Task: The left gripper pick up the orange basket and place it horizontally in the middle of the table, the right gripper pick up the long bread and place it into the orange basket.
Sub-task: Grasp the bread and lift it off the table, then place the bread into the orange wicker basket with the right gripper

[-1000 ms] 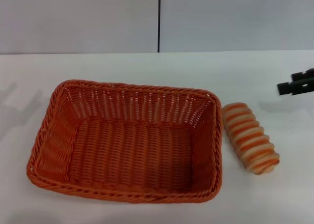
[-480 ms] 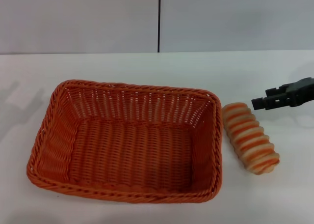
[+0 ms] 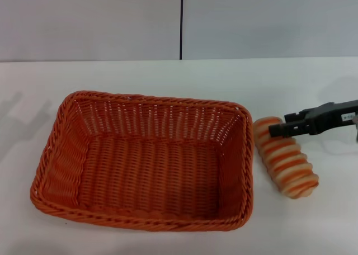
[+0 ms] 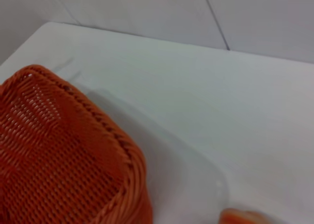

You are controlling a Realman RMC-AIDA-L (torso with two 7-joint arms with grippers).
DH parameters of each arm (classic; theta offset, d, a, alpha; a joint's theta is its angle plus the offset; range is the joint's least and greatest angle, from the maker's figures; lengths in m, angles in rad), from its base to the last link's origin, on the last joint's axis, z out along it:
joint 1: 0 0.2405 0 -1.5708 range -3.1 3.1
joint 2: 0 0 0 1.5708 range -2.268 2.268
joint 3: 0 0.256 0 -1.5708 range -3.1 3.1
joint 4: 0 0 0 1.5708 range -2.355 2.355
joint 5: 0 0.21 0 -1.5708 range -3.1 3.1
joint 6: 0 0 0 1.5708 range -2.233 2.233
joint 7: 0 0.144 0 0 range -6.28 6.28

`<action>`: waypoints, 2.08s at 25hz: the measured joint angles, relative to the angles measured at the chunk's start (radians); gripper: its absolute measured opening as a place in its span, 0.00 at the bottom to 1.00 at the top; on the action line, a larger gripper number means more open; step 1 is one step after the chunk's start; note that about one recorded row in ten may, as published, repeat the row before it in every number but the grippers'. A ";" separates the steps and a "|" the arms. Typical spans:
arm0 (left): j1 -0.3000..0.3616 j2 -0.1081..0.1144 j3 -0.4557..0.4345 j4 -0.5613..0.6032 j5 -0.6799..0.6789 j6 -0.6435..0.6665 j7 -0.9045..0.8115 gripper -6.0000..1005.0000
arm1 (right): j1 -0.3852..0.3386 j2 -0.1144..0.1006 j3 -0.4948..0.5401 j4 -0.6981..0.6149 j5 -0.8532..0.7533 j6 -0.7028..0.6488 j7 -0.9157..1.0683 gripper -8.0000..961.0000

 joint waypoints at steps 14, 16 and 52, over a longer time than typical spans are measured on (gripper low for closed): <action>0.003 0.000 -0.002 0.000 -0.002 0.000 0.000 0.83 | -0.019 0.007 -0.054 0.020 -0.009 0.068 -0.001 0.82; 0.003 -0.001 -0.002 0.000 -0.002 -0.001 0.000 0.83 | -0.020 0.007 -0.063 0.025 -0.009 0.079 -0.002 0.82; 0.004 -0.002 -0.006 -0.027 -0.008 -0.004 0.007 0.83 | -0.213 0.044 -0.067 -0.680 0.226 -0.125 0.246 0.43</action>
